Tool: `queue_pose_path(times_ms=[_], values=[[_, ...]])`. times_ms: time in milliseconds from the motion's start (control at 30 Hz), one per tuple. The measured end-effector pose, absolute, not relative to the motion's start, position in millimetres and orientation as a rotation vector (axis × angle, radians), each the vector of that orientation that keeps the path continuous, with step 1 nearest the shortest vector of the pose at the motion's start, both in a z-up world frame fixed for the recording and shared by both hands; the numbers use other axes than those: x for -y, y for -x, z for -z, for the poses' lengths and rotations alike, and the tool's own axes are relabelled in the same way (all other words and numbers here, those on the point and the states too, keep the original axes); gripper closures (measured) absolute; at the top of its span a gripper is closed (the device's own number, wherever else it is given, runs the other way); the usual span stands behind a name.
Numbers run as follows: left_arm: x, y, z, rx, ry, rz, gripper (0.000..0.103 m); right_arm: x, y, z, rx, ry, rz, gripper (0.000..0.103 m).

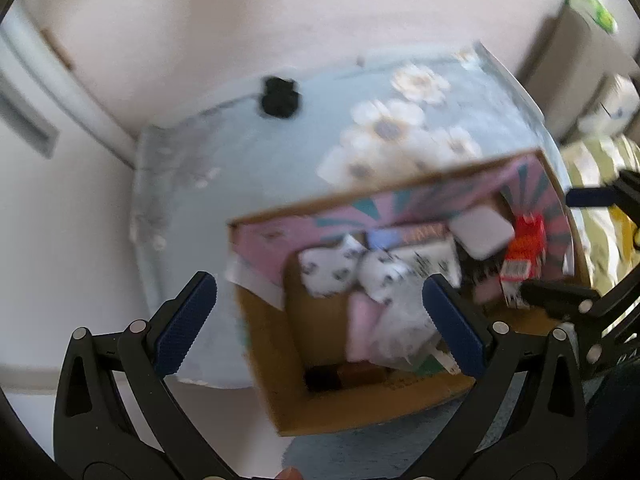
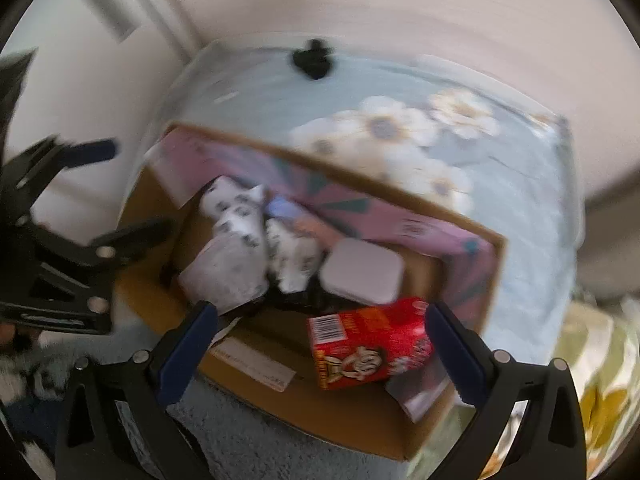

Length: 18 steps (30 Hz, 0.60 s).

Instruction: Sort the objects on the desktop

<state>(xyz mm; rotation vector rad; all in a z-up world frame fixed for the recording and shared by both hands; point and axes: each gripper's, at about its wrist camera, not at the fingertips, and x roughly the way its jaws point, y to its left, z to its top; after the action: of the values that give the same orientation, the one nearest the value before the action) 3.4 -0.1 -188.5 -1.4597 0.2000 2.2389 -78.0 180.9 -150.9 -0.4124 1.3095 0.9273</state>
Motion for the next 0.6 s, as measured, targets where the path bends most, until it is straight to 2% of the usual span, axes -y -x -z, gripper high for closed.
queue_pose_path(times_ms=[300,600], values=[[33,16,131,0.009,1.295,-2.476,0.0,-161,63,118,-1.246,0.257,-0.757,0.0],[36,21,123,0.013,1.26,-2.499,0.0,-153,45,102,-1.201,0.19,-0.594,0.0]])
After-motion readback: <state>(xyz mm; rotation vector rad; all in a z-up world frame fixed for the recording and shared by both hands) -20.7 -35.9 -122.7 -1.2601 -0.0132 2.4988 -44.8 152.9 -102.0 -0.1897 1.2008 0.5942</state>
